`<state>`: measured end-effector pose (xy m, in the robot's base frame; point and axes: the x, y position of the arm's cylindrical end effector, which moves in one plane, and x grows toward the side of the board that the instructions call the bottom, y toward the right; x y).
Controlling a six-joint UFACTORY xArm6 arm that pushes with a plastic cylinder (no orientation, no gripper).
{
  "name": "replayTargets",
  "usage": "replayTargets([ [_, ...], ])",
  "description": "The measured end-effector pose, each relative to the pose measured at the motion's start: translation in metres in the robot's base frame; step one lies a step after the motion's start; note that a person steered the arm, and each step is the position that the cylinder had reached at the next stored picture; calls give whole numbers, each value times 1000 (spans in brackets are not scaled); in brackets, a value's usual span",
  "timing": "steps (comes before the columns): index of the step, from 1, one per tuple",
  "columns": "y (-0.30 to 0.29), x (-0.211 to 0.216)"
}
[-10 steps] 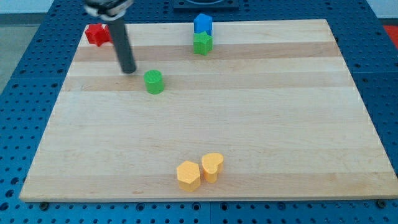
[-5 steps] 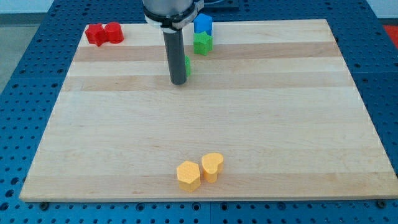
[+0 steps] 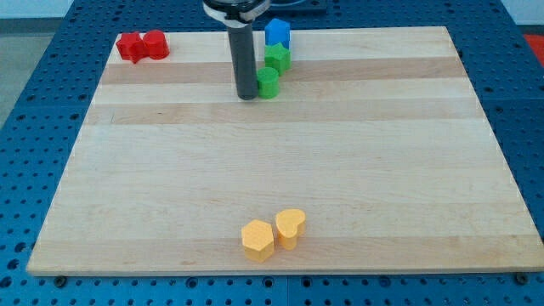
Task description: Move the green circle below the green star
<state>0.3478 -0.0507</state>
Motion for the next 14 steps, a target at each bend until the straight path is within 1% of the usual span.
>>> replayTargets([
  [3,8,6],
  [4,23,6],
  [5,27,6],
  [11,28,0],
  [13,31,11],
  [14,41,11],
])
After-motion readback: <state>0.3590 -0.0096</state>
